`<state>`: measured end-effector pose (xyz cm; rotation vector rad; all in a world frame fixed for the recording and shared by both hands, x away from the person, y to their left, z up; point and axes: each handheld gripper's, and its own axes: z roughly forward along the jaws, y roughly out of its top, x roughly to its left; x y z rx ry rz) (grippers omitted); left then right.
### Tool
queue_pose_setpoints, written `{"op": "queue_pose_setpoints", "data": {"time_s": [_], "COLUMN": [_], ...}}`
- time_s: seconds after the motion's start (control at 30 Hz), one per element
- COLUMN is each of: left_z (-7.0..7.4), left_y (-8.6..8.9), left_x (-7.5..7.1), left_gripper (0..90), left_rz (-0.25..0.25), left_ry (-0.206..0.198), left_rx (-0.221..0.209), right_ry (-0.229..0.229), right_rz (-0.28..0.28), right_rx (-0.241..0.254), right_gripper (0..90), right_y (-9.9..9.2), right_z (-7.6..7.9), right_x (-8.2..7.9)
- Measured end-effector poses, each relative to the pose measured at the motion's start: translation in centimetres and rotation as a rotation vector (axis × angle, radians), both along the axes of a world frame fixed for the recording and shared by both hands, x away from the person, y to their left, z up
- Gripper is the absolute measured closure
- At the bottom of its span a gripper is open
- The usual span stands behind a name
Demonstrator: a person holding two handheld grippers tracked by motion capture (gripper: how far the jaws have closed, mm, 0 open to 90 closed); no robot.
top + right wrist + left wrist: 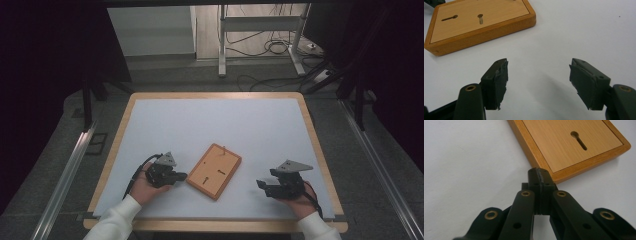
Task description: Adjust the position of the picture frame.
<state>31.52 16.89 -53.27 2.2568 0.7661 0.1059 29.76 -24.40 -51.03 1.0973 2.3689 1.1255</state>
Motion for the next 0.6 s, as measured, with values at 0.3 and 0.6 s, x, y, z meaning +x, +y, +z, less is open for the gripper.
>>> {"op": "queue_pose_setpoints", "data": {"time_s": [0.3, 0.6], "left_z": [0.0, 0.0], "left_y": [-0.7, -1.4], "left_x": [-0.4, -0.7], "left_gripper": [90.0, 90.0], "left_rz": [-0.020, -0.037], "left_ry": [0.002, 0.003], "left_rx": [-0.004, -0.007], "right_ry": [0.002, 0.003], "right_rz": [0.002, 0.003], "right_rx": [-0.002, -0.003], "right_gripper": [31.2, 31.2], "right_y": [0.1, 0.1], "right_z": [0.0, 0.0], "right_x": [0.0, 0.0]}}
